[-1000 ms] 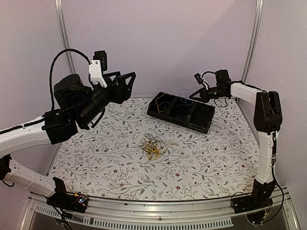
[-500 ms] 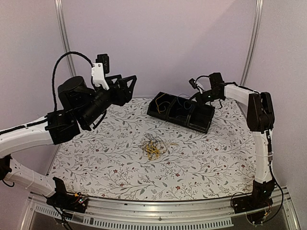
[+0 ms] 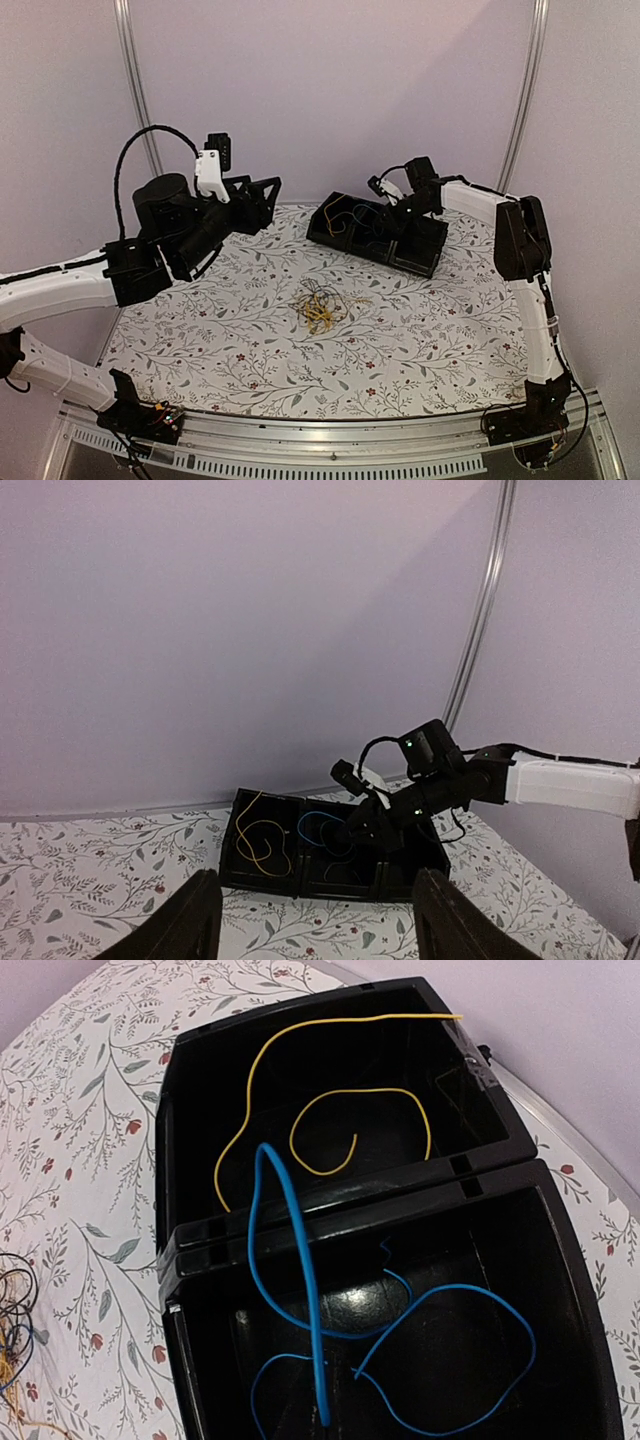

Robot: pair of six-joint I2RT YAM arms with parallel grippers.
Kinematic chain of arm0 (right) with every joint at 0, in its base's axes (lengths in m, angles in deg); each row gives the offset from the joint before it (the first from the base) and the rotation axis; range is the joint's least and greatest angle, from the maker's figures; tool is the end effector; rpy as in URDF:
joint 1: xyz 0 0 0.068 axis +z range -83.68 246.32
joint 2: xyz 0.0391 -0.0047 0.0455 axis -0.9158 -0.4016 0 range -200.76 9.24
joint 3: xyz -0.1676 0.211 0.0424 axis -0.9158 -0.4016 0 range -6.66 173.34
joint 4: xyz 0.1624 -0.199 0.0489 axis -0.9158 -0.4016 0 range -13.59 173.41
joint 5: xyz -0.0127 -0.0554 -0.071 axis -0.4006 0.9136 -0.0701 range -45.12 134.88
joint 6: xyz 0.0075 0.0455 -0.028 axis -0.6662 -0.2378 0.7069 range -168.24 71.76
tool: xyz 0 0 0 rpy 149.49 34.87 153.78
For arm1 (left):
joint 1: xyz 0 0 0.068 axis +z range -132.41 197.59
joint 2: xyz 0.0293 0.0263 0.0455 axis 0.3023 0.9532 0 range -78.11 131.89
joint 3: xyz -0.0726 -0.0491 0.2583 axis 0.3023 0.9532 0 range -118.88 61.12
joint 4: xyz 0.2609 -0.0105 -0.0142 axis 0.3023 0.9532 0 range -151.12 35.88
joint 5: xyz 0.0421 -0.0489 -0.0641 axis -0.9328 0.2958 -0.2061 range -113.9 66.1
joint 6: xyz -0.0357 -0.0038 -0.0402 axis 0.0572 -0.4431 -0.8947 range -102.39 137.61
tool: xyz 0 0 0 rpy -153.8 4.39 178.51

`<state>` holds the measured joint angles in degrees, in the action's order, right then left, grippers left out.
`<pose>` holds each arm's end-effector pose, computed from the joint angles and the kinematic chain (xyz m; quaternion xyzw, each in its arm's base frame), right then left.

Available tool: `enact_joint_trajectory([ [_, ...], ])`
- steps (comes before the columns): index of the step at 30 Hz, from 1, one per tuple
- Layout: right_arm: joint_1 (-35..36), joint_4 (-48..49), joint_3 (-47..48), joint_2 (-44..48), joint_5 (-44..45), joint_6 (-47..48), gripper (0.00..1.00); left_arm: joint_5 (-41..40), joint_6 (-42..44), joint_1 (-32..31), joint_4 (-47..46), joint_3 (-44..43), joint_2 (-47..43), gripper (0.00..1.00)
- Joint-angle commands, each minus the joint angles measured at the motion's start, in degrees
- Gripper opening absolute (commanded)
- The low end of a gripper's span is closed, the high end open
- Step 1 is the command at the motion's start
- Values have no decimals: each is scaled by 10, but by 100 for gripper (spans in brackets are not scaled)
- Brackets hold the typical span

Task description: Untangle the cables

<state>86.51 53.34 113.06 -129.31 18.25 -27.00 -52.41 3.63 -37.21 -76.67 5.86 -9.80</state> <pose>0.5001 0.2010 0.1862 -0.3979 0.8237 0.2125 0.3436 0.1754 -0.2189 0.3666 0.0670 0.6901 -0.2550 0.6739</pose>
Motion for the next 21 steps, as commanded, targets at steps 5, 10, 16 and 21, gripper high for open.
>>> enact_joint_trajectory([
  [5,-4,-28,-42,59,67,9,7,22,-26,26,-16,27,-8,68],
  [10,-4,-31,-61,81,78,14,33,36,-30,33,-23,29,0,68],
  [16,-3,-53,-63,117,65,14,52,43,-34,36,-23,32,-3,67],
  [21,-4,-82,-79,169,22,25,59,46,-38,41,-17,42,-4,68],
])
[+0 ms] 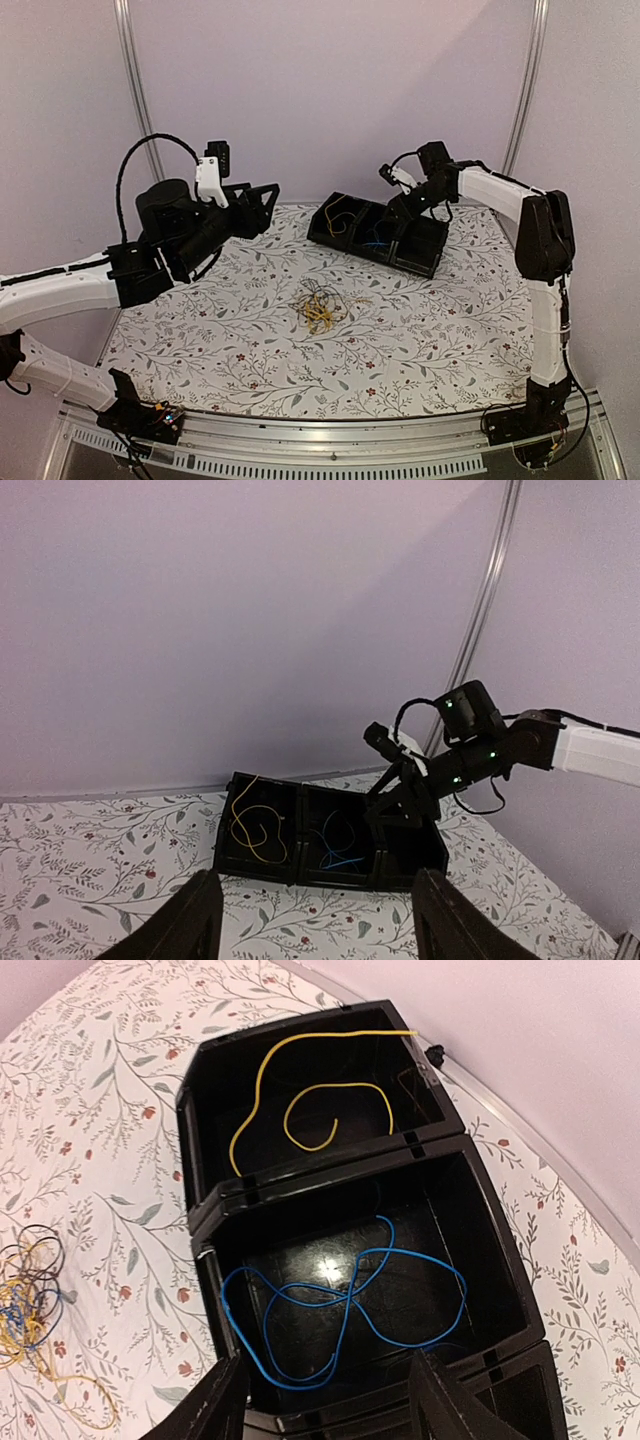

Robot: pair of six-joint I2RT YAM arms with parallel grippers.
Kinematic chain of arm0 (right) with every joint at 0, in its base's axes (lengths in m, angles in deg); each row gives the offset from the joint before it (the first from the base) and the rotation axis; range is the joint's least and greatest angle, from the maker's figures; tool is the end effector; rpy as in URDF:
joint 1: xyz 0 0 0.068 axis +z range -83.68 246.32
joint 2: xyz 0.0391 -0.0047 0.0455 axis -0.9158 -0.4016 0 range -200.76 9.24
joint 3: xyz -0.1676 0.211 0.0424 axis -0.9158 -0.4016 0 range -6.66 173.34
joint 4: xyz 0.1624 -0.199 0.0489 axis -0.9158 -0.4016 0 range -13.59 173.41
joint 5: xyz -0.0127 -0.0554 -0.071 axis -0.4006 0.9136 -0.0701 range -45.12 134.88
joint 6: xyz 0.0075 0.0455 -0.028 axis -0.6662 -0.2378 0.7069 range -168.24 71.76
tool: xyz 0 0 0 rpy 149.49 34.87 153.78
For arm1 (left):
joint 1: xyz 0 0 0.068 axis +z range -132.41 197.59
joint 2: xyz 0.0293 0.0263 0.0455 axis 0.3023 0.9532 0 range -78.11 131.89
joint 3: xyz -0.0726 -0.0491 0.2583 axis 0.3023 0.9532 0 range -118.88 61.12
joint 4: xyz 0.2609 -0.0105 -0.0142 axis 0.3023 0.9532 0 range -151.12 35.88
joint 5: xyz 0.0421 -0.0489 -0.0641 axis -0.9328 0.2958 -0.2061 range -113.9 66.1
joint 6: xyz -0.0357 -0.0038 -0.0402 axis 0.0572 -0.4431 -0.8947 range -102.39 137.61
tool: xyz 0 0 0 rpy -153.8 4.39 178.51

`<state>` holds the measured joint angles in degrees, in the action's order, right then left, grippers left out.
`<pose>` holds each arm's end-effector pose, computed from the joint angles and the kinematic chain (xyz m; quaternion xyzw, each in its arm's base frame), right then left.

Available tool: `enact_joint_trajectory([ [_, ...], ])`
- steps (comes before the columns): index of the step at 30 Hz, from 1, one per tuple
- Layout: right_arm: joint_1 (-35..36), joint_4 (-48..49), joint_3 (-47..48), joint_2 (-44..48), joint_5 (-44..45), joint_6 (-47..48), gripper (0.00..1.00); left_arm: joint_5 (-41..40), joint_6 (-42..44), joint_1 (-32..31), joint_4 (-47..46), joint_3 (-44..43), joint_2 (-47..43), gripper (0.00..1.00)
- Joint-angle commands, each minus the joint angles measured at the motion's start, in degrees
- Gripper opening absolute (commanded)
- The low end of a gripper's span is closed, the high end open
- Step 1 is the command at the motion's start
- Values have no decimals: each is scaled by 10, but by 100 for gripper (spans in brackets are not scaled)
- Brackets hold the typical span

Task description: Untangle the cables

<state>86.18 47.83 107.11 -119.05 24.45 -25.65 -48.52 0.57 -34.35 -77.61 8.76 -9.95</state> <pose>0.4705 0.1833 0.2350 -0.3912 0.8404 0.1587 0.3398 0.1846 -0.2115 0.3509 0.0613 0.7005 -0.2701 0.6577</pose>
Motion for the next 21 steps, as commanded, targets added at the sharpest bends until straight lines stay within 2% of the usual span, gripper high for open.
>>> enact_joint_trajectory([
  [1,0,-24,-37,87,-57,16,59,10,-10,14,-6,17,0,68],
  [5,10,17,-153,155,-131,34,56,34,-17,22,15,30,26,68],
  [9,51,43,-240,195,-163,74,53,74,-36,25,70,20,83,66],
  [14,121,40,-282,175,-142,109,50,143,-68,32,124,5,165,60],
  [21,162,47,-276,112,-112,110,56,194,-107,42,141,5,241,63],
])
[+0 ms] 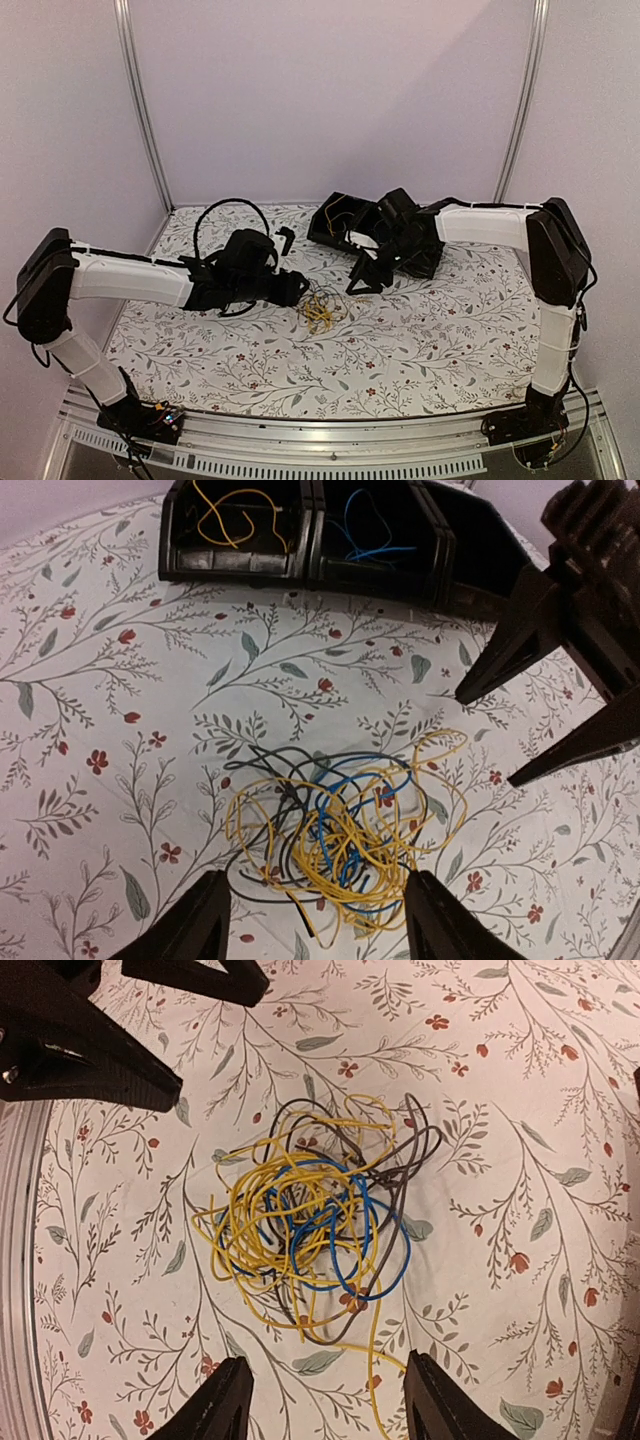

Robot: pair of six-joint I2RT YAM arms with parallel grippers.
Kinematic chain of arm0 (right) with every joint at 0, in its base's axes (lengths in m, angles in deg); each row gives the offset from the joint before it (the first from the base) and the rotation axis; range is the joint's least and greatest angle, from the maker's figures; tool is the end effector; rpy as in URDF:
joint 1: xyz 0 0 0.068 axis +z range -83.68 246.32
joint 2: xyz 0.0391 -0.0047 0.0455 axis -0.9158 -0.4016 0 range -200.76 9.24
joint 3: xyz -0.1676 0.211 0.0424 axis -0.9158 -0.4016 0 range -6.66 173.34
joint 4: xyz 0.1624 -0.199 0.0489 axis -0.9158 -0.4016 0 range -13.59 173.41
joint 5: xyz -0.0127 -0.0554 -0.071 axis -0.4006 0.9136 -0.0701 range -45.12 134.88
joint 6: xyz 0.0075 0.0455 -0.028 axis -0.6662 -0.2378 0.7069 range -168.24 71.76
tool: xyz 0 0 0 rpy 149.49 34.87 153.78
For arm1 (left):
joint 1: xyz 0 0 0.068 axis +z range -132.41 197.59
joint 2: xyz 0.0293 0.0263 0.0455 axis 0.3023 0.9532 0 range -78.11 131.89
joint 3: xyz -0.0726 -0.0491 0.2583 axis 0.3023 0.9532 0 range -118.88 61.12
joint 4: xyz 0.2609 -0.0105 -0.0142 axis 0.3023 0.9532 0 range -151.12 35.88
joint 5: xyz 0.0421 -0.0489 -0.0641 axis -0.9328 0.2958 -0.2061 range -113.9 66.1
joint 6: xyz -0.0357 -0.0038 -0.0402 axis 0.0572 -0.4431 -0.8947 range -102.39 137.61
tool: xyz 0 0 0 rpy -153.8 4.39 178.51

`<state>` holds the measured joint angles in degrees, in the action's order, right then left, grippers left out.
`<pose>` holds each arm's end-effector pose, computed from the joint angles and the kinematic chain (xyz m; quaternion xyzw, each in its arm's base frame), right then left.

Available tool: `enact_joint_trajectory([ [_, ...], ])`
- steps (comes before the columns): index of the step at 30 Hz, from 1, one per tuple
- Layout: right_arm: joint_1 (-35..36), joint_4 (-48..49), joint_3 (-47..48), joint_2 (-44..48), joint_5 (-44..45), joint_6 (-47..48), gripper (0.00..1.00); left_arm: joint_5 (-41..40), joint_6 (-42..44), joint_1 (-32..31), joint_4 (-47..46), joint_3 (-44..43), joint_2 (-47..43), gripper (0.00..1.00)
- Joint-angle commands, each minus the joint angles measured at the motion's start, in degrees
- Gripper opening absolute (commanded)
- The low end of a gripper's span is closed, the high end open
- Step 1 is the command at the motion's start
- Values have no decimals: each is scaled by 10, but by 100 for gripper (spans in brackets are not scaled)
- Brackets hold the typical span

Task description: Untangle the cables

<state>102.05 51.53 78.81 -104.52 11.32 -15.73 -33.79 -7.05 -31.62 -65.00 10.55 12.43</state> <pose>0.3312 0.2626 0.2019 -0.5804 0.7242 0.2858 0.2386 0.2249 -0.2511 0.2018 0.1507 0.8760 -0.2100 0.4072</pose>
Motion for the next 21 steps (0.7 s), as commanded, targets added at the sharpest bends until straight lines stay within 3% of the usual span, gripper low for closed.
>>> enact_joint_trajectory([
  [1,5,7,13,-45,26,11,57,53,-34,16,14,-12,23,63],
  [7,8,-7,27,-84,41,21,60,61,-43,20,7,-10,33,64],
  [10,7,-3,25,-92,61,19,57,60,-43,22,-1,-7,33,65],
  [12,7,-1,26,-96,74,15,49,63,-40,23,-12,-6,36,65],
  [16,7,-1,26,-80,81,8,1,83,-21,23,-60,-9,54,66],
  [19,8,-16,33,-48,59,1,0,114,6,19,-151,1,72,74],
  [21,9,-28,35,-14,30,1,0,119,23,15,-263,34,81,77],
])
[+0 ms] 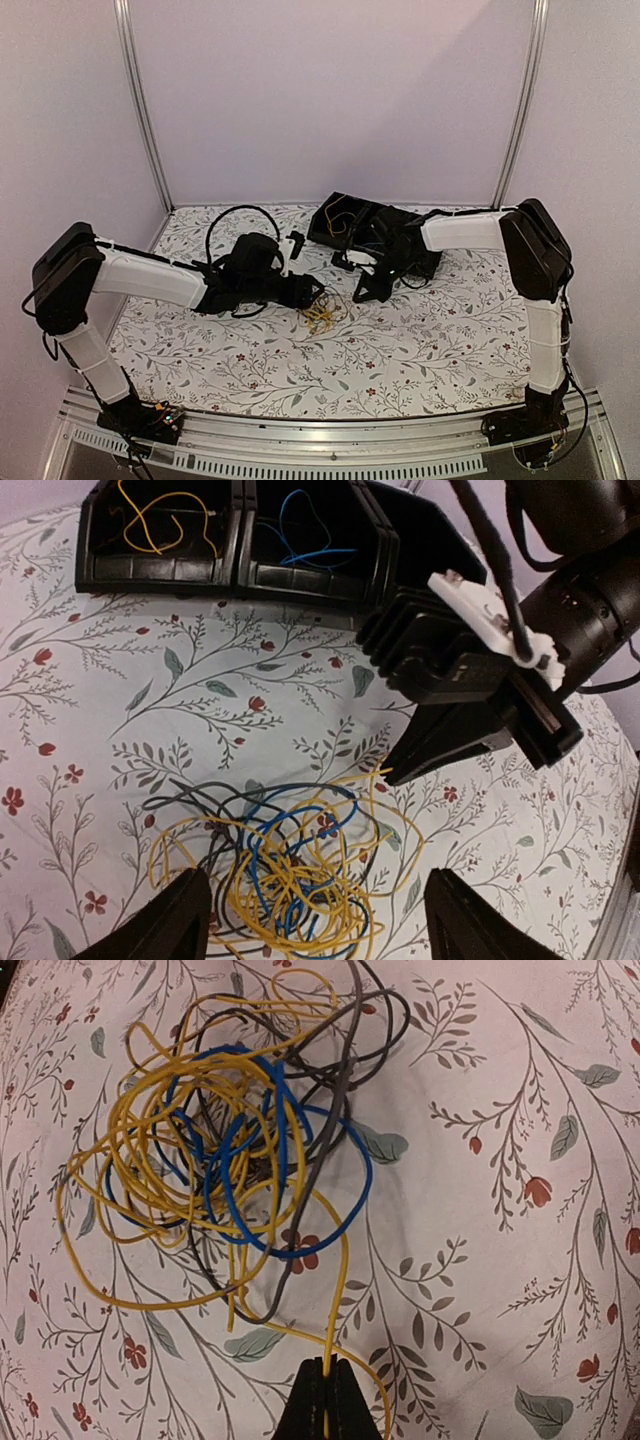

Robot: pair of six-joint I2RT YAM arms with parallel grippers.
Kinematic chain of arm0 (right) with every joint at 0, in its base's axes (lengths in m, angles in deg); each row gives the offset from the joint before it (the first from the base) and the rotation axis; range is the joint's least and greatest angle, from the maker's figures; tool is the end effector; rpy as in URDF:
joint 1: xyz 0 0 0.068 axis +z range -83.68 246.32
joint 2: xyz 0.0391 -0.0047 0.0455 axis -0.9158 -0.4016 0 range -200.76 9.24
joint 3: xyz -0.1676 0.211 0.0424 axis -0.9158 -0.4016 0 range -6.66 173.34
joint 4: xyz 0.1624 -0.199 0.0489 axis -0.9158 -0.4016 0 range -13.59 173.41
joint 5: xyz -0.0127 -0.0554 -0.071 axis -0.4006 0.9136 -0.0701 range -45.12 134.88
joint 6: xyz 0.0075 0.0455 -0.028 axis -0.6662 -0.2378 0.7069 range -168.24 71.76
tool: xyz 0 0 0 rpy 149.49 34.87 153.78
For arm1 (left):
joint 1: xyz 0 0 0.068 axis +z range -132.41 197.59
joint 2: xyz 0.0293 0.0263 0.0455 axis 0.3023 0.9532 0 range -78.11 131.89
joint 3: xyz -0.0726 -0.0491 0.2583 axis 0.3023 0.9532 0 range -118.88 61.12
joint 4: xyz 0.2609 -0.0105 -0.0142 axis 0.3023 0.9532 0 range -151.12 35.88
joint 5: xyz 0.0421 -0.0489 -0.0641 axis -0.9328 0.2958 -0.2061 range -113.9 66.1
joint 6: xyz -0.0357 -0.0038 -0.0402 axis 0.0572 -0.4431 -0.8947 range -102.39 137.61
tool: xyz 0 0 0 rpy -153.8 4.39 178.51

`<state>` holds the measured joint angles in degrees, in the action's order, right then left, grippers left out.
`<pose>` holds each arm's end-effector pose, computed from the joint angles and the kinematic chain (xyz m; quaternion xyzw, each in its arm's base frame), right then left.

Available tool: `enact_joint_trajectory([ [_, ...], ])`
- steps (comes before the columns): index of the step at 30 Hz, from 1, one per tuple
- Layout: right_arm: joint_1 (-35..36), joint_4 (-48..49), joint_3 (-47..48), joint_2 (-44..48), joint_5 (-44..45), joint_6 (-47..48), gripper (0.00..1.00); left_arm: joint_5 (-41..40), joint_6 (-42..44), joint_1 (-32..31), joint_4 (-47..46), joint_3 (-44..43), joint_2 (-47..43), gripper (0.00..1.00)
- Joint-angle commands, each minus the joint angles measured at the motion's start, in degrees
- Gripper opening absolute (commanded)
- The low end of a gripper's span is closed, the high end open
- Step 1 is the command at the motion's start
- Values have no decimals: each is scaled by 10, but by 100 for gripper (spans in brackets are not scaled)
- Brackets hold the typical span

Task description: Untangle the cables

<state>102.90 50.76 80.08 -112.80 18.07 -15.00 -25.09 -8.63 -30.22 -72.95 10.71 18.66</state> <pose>0.3392 0.2719 0.1466 -0.5827 0.7576 0.2329 0.1794 0.2384 -0.2617 0.1776 0.1609 0.8703 -0.2729 0.3771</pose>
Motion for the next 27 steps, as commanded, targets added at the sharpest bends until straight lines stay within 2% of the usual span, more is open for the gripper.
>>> enact_joint_trajectory([
  [1,1,-23,23,81,-50,-6,0,40,47,1,-243,47,28,77],
  [4,1,-33,32,116,-85,-10,0,80,62,1,-338,48,83,76],
  [8,1,-55,56,137,-131,-9,0,83,44,2,-331,-14,173,70],
  [10,1,-62,71,145,-149,-10,0,104,34,2,-347,-29,209,63],
  [13,-1,-71,100,164,-178,-4,0,112,11,4,-334,-55,251,47],
  [16,-16,-59,138,194,-215,2,0,114,-3,6,-330,-58,272,43],
  [19,-51,-36,224,216,-253,-34,0,112,-14,7,-325,-52,286,41],
  [22,-83,-32,336,199,-297,-79,0,109,-24,10,-321,-44,295,38],
  [27,-104,-23,481,173,-300,-115,0,110,-26,12,-312,-42,302,35],
])
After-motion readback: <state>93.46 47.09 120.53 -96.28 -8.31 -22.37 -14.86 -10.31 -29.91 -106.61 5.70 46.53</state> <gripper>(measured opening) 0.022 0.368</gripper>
